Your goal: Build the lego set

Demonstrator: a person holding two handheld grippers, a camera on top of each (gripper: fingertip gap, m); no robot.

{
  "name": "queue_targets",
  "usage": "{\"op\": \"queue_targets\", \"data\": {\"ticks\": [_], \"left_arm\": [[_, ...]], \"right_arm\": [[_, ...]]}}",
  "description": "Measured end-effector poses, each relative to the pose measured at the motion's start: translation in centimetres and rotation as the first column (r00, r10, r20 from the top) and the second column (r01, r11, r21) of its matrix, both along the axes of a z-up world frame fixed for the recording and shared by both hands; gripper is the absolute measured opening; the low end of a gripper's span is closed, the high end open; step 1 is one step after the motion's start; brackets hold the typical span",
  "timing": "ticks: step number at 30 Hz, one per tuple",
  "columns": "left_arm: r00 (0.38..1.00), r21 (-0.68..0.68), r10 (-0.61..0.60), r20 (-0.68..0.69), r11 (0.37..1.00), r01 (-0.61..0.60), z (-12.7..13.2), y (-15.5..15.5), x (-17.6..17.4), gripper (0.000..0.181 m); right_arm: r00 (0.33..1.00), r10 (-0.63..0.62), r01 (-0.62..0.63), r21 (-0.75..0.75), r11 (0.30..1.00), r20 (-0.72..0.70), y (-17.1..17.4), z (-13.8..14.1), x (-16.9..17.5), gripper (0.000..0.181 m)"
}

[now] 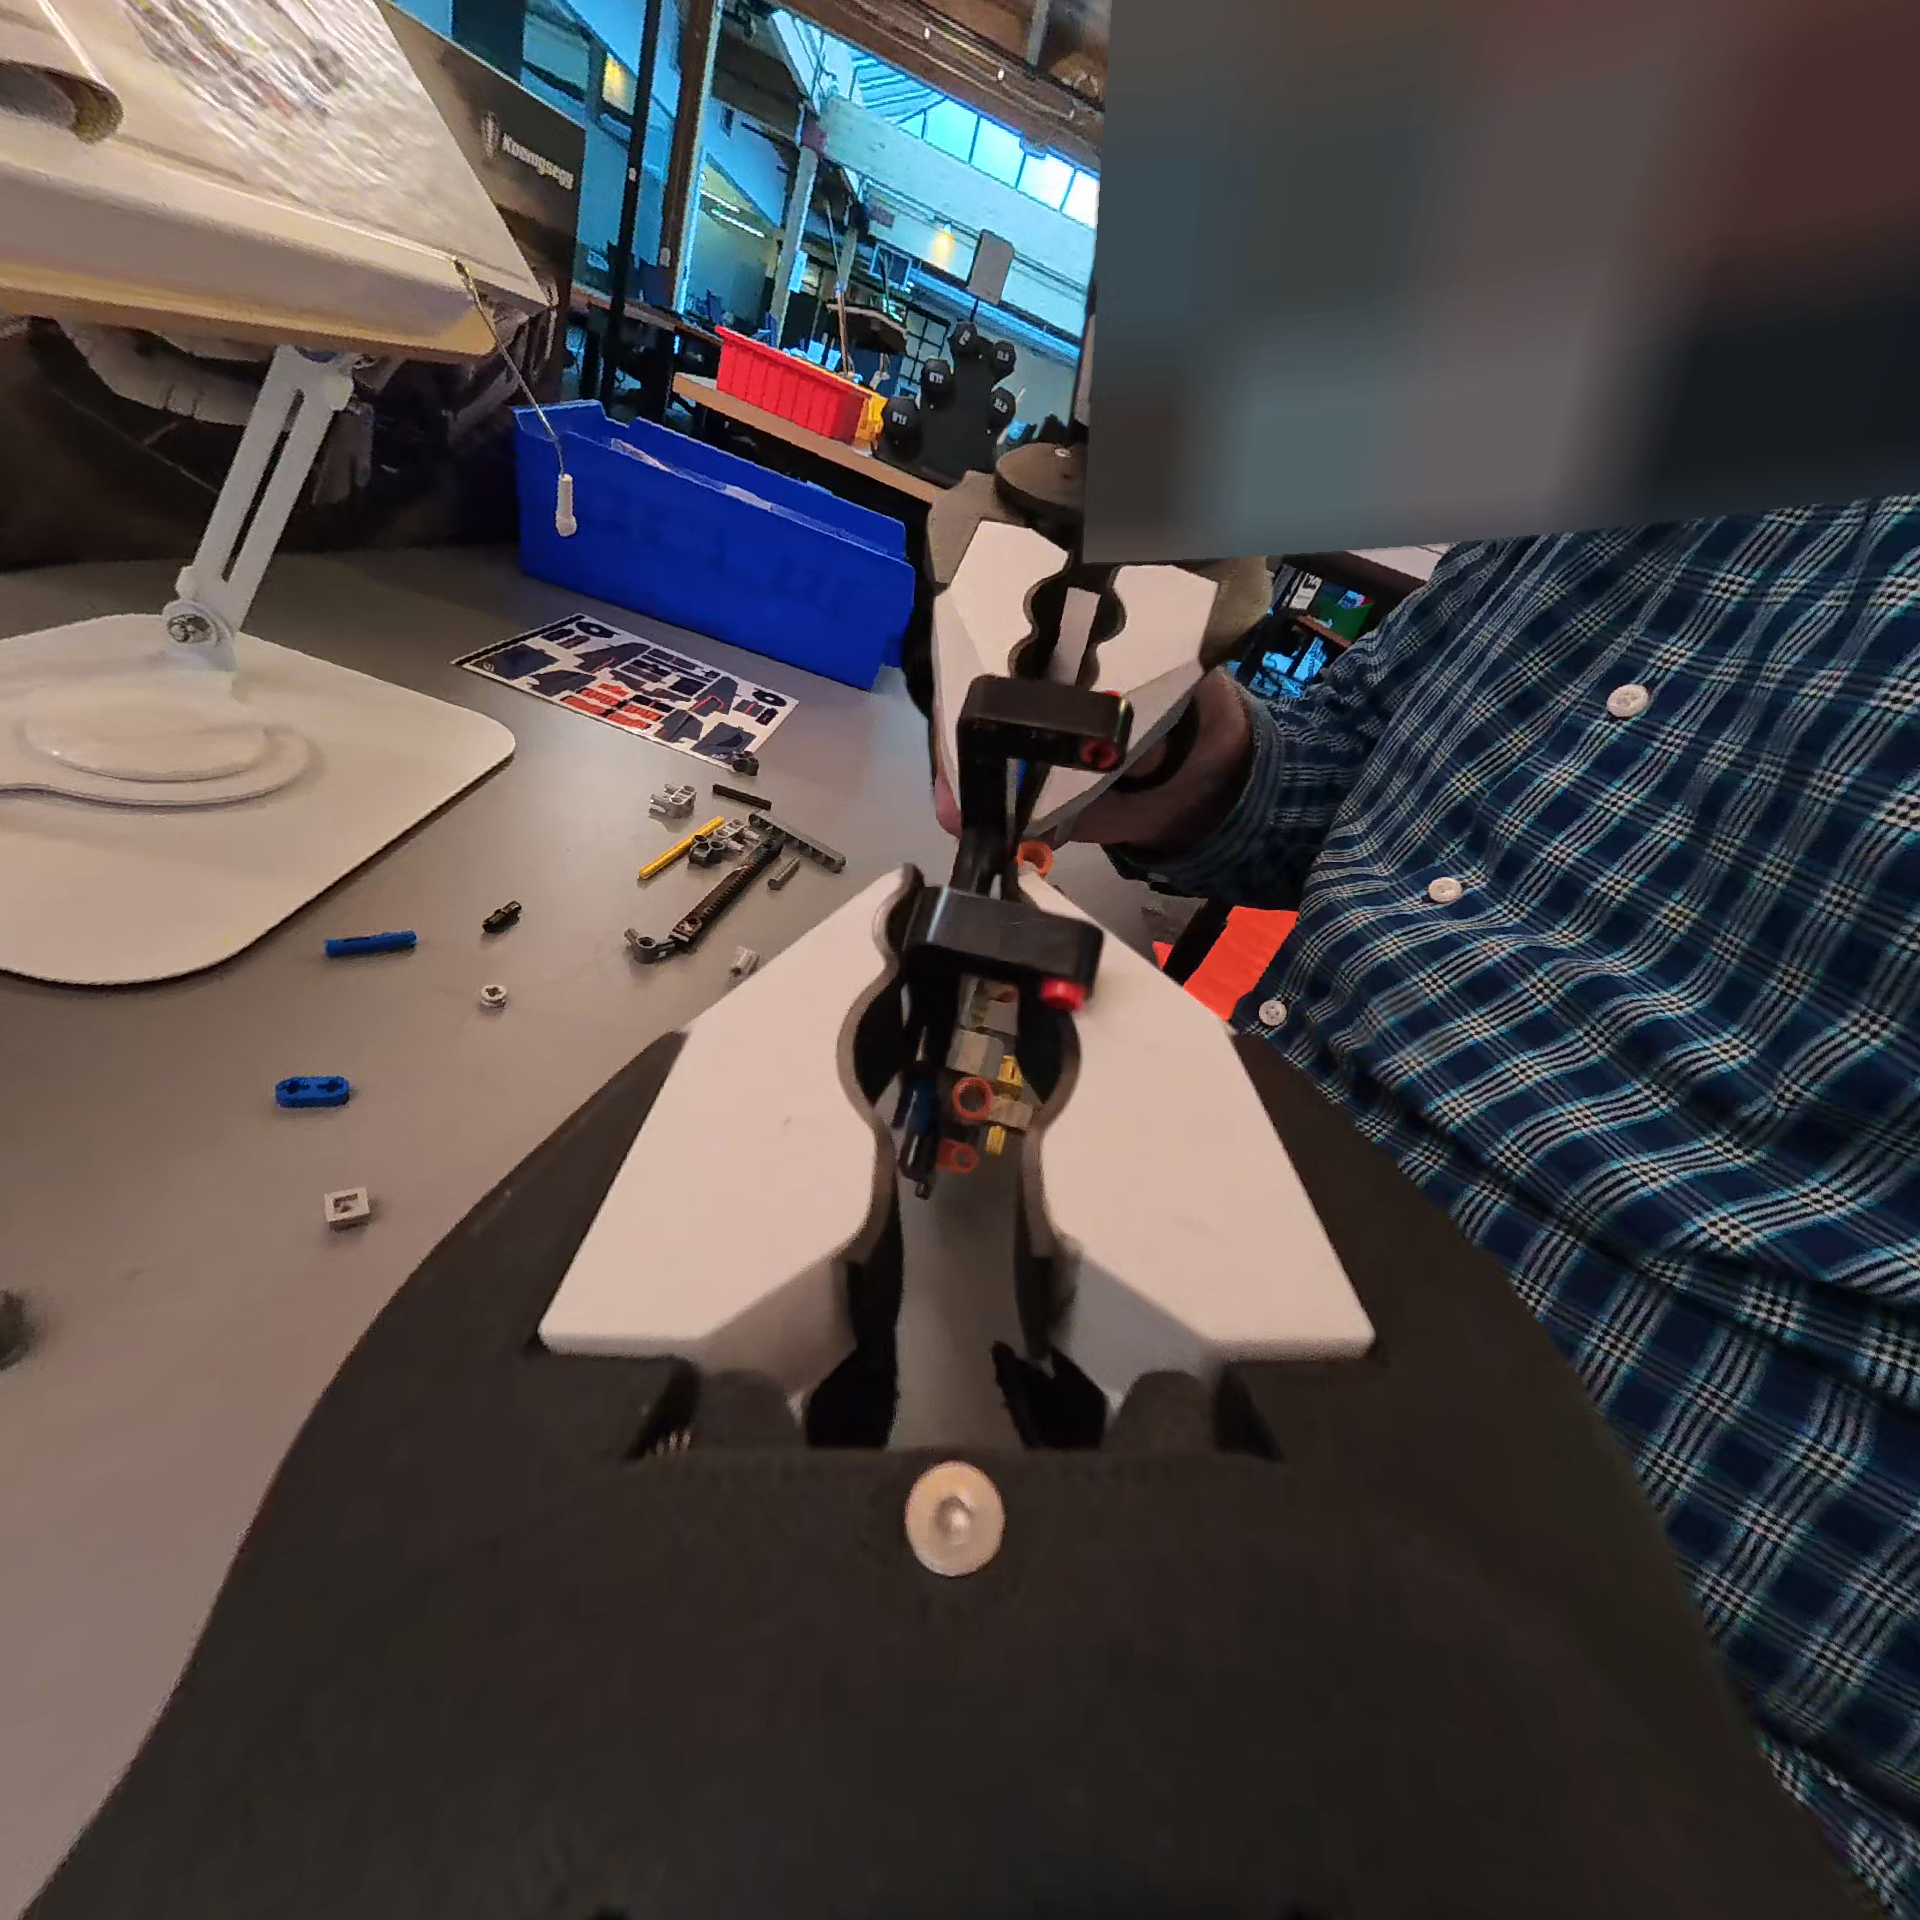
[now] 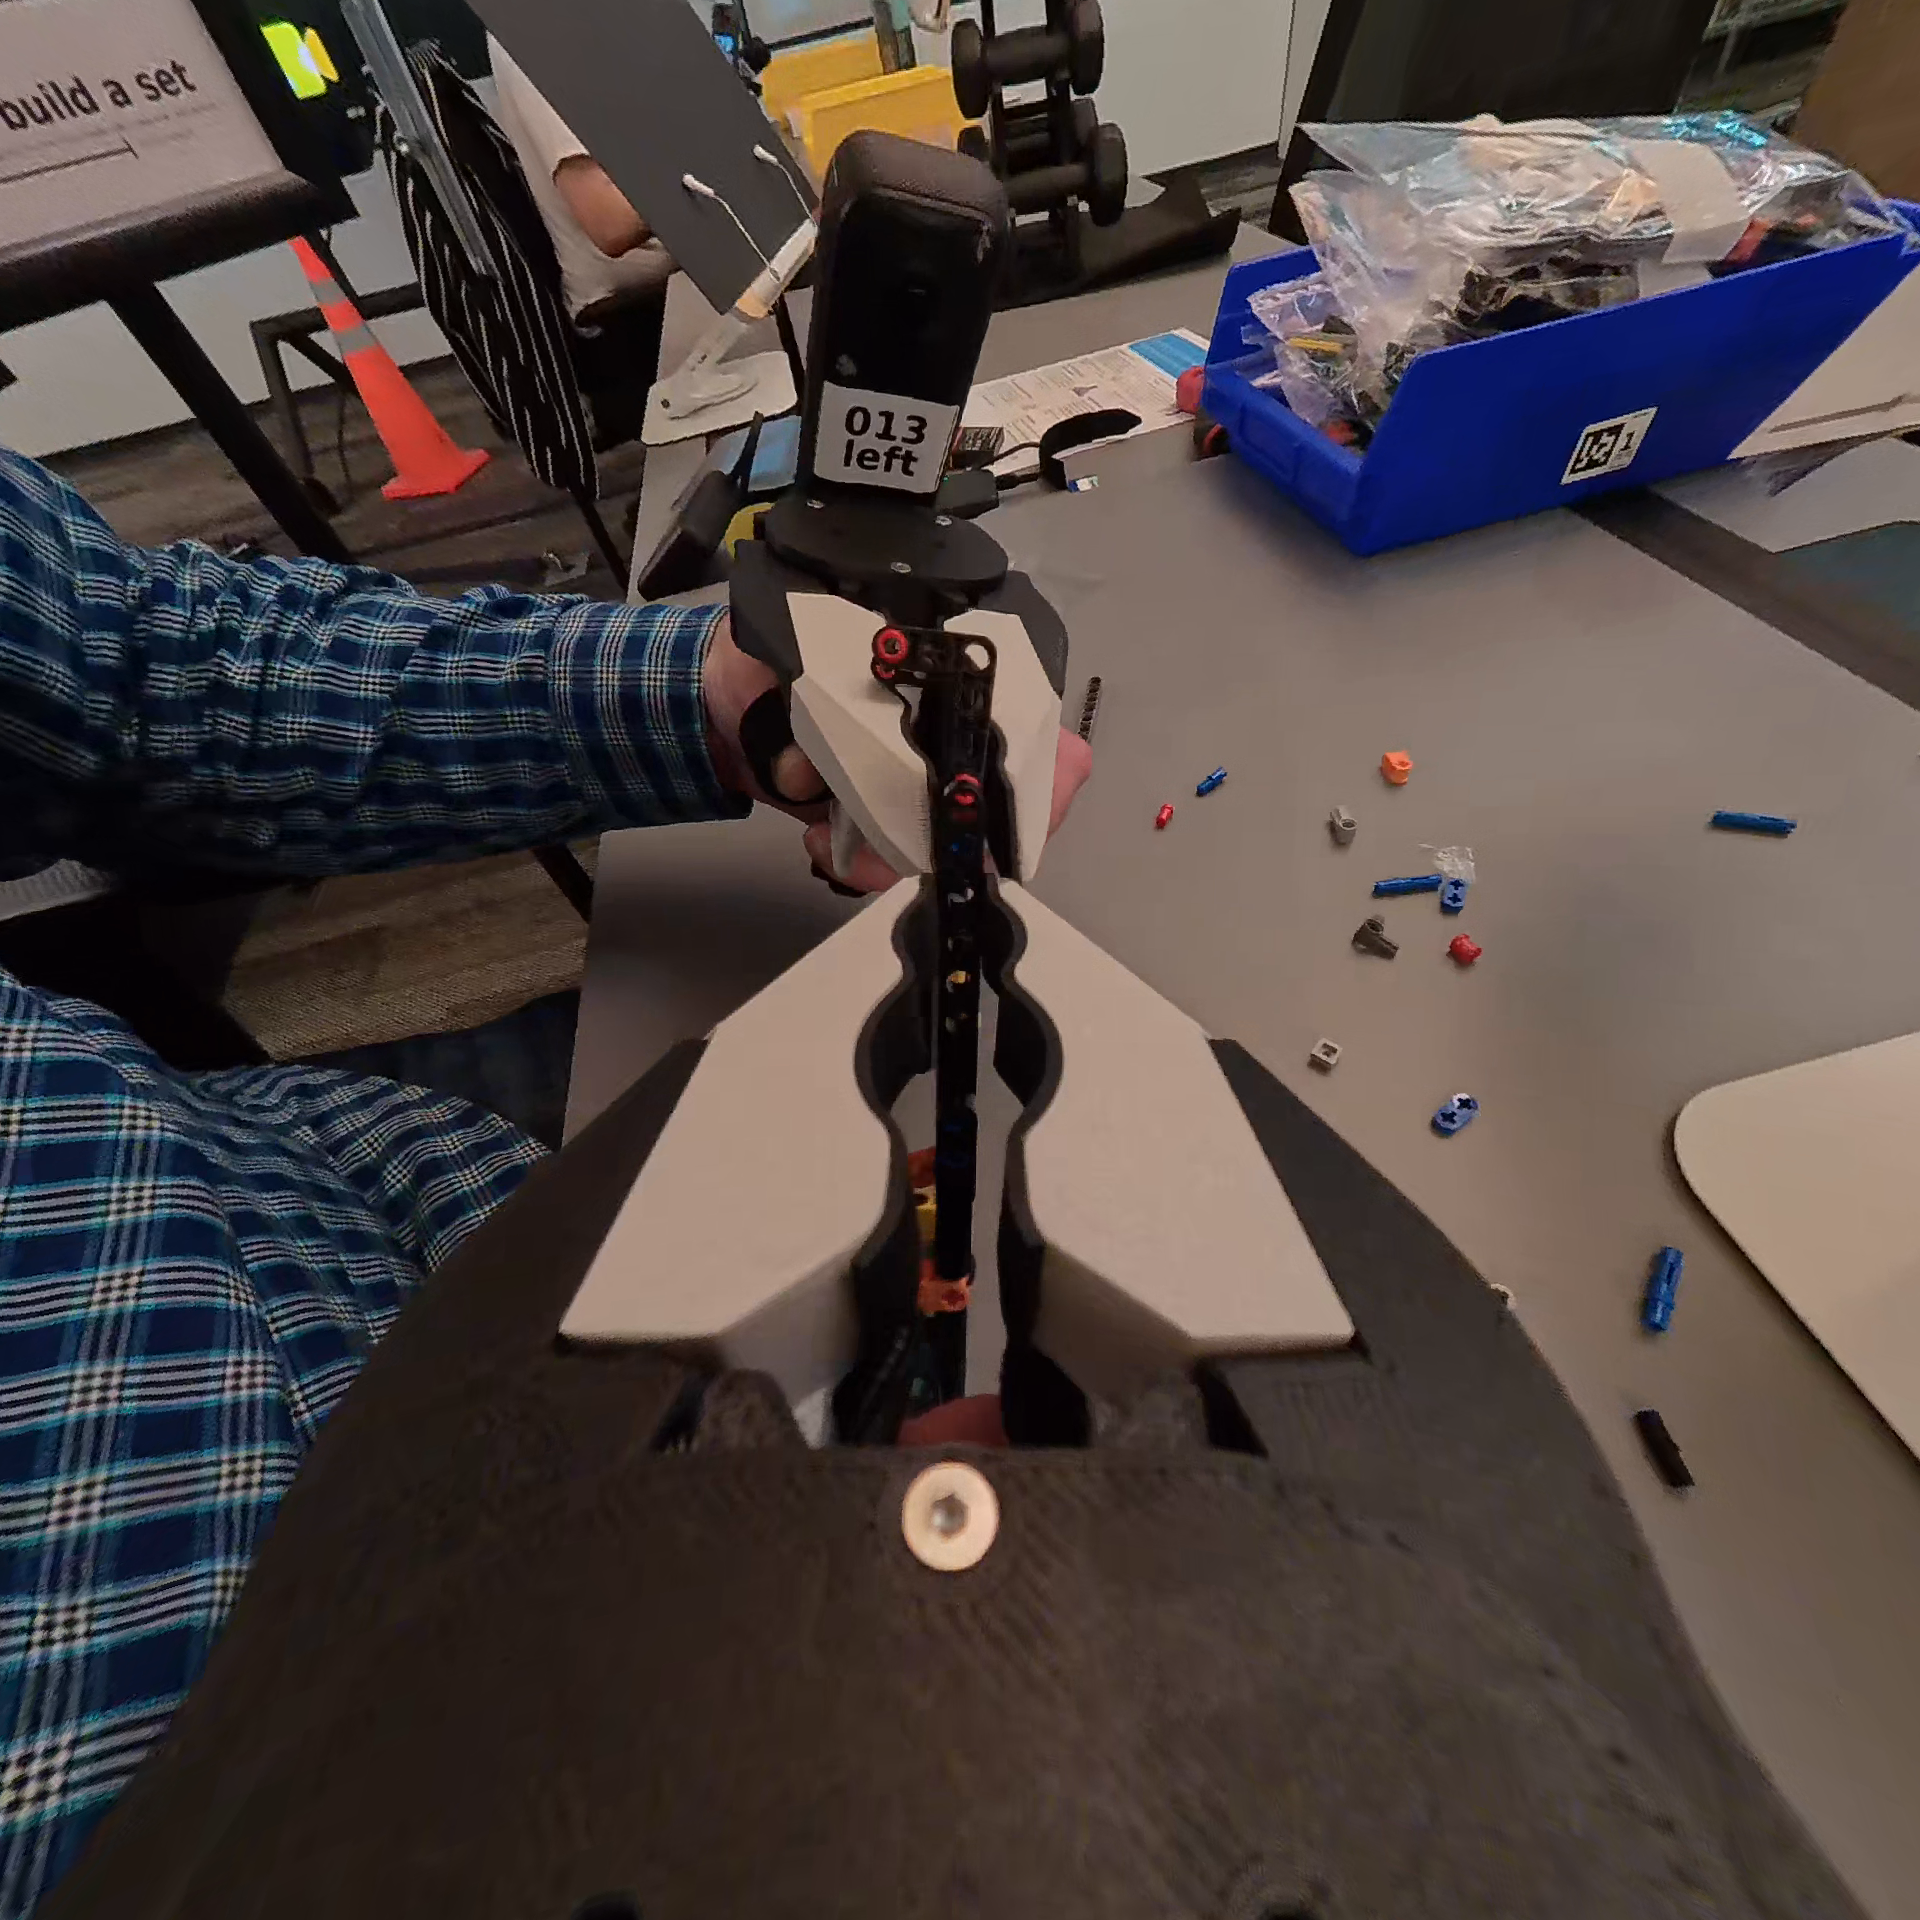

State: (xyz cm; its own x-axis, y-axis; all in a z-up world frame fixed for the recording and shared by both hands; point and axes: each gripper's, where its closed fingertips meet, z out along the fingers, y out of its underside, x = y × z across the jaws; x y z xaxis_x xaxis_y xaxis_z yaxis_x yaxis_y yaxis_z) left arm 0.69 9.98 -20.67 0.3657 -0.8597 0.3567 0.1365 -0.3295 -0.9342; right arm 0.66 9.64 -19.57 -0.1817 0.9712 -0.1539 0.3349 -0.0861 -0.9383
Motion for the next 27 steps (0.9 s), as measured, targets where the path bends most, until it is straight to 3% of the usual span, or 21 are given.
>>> {"op": "queue_targets", "data": {"ticks": [3, 6, 10, 24, 27], "left_arm": [[1.0, -0.014, 0.014, -0.013, 1.0, -0.014, 0.0, 0.1, -0.6, 0.034], [0.998, 0.008, 0.057, -0.019, 0.998, -0.057, 0.7, 0.3, -1.3, 0.04], [0.996, 0.077, 0.075, -0.056, 0.995, -0.071, 1.8, 0.3, -1.0, 0.022], [0.998, 0.039, 0.054, -0.02, 0.998, -0.053, 1.5, 0.9, 0.4, 0.027], [1.0, 0.048, 0.027, 0.017, 0.998, -0.027, 1.9, 0.6, 0.6, 0.006]], "right_arm": [[1.0, -0.007, 0.007, 0.023, 1.0, -0.001, 0.0, 0.1, 0.1, 0.004], [1.0, -0.011, 0.011, 0.017, 1.0, 0.004, 0.3, 0.1, 0.2, 0.004], [1.0, -0.001, 0.001, -0.019, 1.0, -0.007, 0.2, 0.2, 0.2, 0.004], [0.995, 0.018, -0.036, -0.19, 0.981, -0.095, 0.8, 0.9, 0.3, 0.004], [0.995, 0.019, -0.036, -0.175, 0.984, -0.097, 0.7, 0.9, 0.3, 0.004]]}}
